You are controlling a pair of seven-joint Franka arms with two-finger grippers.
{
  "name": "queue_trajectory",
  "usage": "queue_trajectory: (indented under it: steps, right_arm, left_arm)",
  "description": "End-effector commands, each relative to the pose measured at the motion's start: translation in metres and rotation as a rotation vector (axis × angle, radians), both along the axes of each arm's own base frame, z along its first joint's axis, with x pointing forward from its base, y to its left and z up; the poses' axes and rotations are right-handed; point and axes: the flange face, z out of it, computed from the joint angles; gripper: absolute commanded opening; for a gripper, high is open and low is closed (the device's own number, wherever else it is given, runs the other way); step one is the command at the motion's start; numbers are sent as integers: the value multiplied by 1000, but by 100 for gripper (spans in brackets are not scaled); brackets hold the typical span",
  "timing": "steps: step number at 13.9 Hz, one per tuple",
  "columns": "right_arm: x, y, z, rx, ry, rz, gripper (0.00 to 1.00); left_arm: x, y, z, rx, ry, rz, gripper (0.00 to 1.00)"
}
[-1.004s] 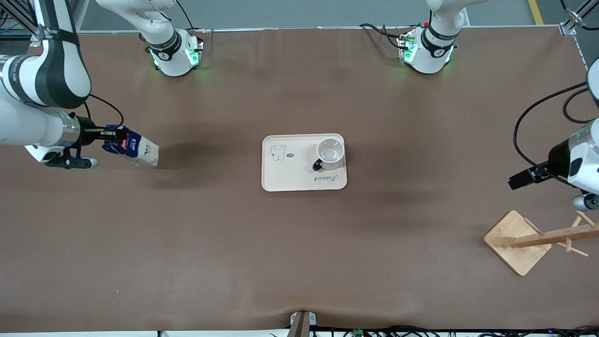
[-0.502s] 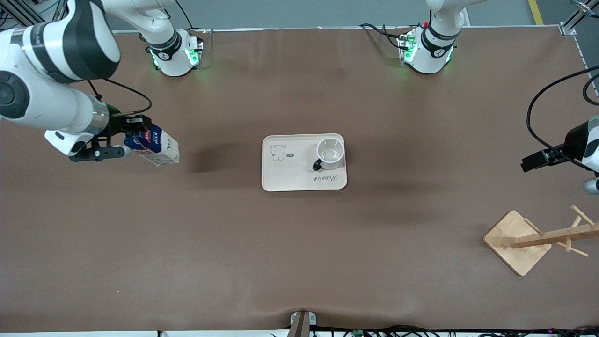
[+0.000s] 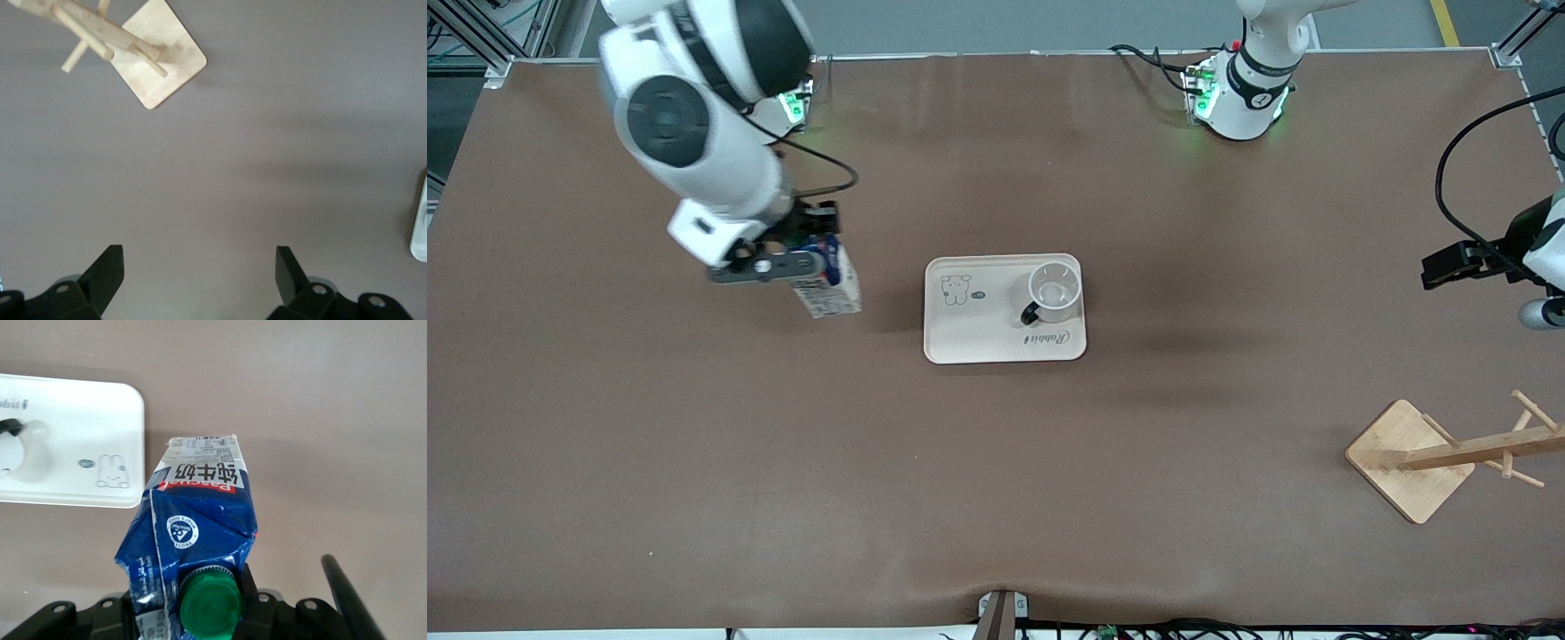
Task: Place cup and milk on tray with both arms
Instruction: 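Carry the blue milk carton toward the tray with the right gripper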
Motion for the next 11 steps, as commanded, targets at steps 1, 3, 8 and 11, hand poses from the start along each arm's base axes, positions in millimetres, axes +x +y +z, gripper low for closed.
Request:
queue_trajectory:
  steps: [1,3,8,11]
  right_arm:
    - [11,29,-22,34,61,-57,0]
    - [21,43,-30,114,53,-86,0]
    - [6,107,-60,153,-6,-78,0]
    - [-4,131,-91,123,-2,-69,0]
  left_arm:
    - [-29,-12,13,-12,-24,-28,100]
    - [-40,-26,13,-8,-20,-19,100]
    - [-65,-34,18,-38,-33,-13,100]
    - [-67,-36,21,-37,-33,-17,100]
